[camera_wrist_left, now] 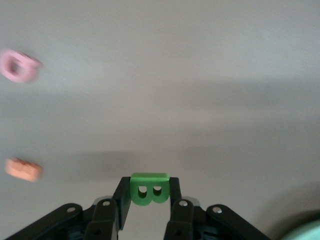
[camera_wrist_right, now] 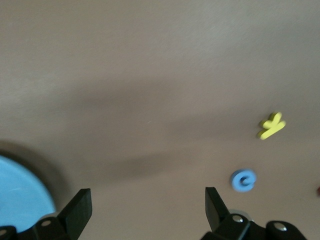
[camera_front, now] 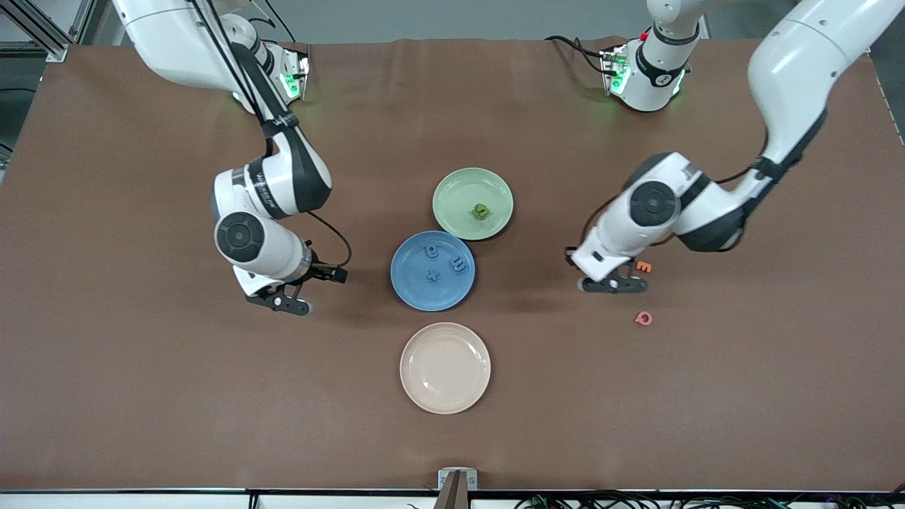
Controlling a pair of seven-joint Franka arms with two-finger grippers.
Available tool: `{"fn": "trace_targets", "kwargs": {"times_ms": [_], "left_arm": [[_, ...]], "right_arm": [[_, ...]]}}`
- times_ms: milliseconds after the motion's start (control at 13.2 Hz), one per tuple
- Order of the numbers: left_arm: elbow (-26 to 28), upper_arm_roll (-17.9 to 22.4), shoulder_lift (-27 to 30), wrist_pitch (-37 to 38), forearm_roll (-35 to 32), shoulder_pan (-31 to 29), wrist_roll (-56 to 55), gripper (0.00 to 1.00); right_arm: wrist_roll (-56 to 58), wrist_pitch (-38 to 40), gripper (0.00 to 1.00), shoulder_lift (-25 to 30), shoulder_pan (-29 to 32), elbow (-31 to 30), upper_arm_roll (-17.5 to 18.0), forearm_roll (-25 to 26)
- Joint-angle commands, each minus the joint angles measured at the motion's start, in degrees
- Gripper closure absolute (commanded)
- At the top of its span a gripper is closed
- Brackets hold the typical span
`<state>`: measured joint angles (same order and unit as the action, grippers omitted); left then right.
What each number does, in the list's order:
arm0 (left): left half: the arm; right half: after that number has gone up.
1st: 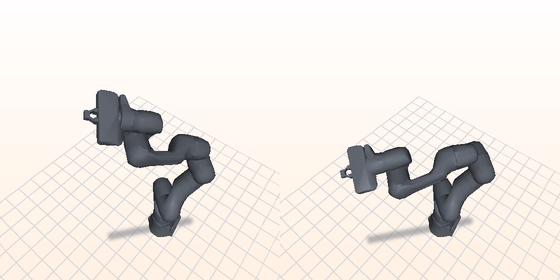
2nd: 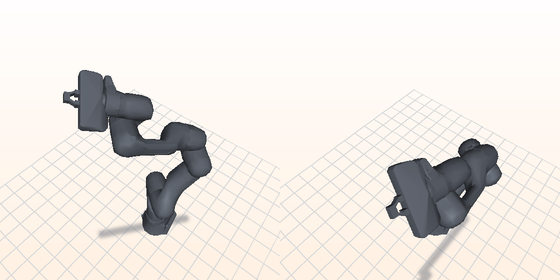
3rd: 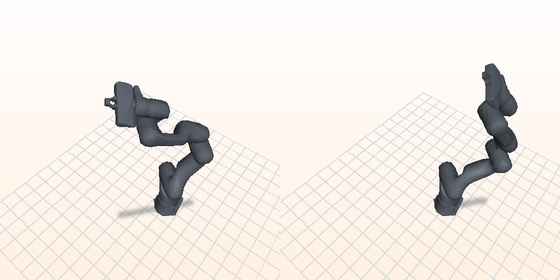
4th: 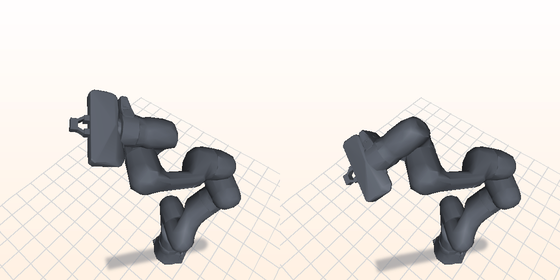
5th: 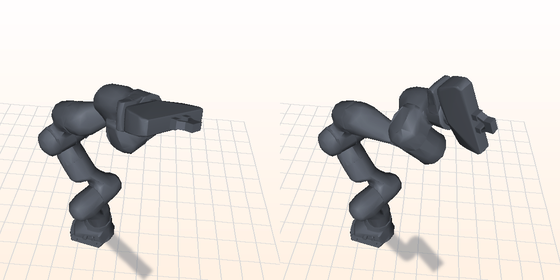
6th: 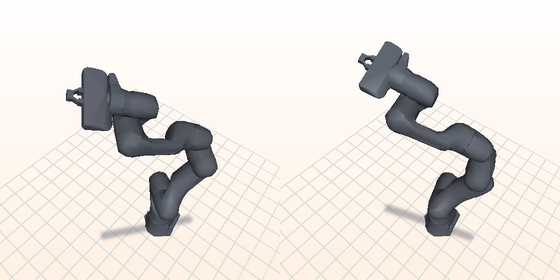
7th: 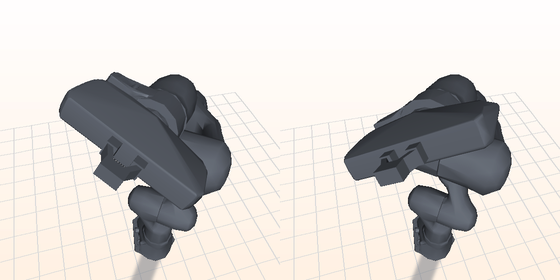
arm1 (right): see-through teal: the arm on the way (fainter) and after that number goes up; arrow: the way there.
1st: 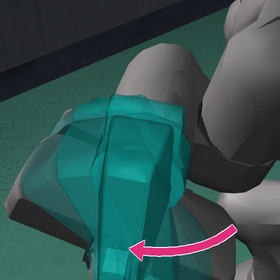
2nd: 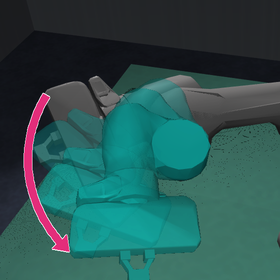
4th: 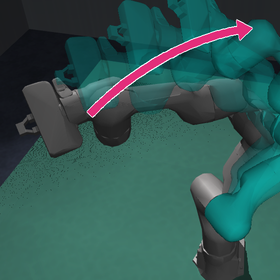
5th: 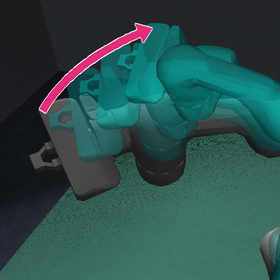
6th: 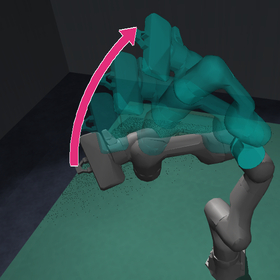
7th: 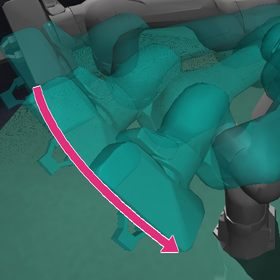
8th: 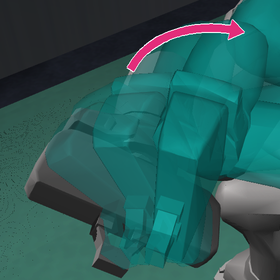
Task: Sort letters by color into matching plates
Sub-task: 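Carry the green B toward the green plate while the right gripper reaches blue c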
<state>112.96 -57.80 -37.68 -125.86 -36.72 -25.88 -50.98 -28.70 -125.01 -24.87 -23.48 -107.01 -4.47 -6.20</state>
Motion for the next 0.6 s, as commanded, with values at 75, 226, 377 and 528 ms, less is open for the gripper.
{"fn": "trace_targets", "kwargs": {"times_ms": [75, 226, 377, 528], "left_arm": [[-0.5, 0.1, 0.0, 0.8, 0.6, 8.2, -13.8, 0.99], [-0.5, 0.2, -0.2, 0.8, 0.7, 12.5, -21.4, 0.99], [-0.5, 0.4, -0.9, 0.4, 0.6, 15.9, -28.4, 0.99], [-0.5, 0.5, -1.4, 0.2, 0.6, 18.6, -33.6, 0.99]], "right_arm": [[4.0, -9.6, 0.0, 5.4, 3.9, -12.2, 0.8, 2.9], [5.9, -12.4, 0.0, 5.4, 5.1, -14.6, 0.8, 3.9], [7.8, -14.1, 0.0, 5.6, 6.4, -16.5, 0.8, 3.9], [8.0, -16.4, 0.2, 6.3, 7.0, -19.2, 0.8, 3.9]]}}
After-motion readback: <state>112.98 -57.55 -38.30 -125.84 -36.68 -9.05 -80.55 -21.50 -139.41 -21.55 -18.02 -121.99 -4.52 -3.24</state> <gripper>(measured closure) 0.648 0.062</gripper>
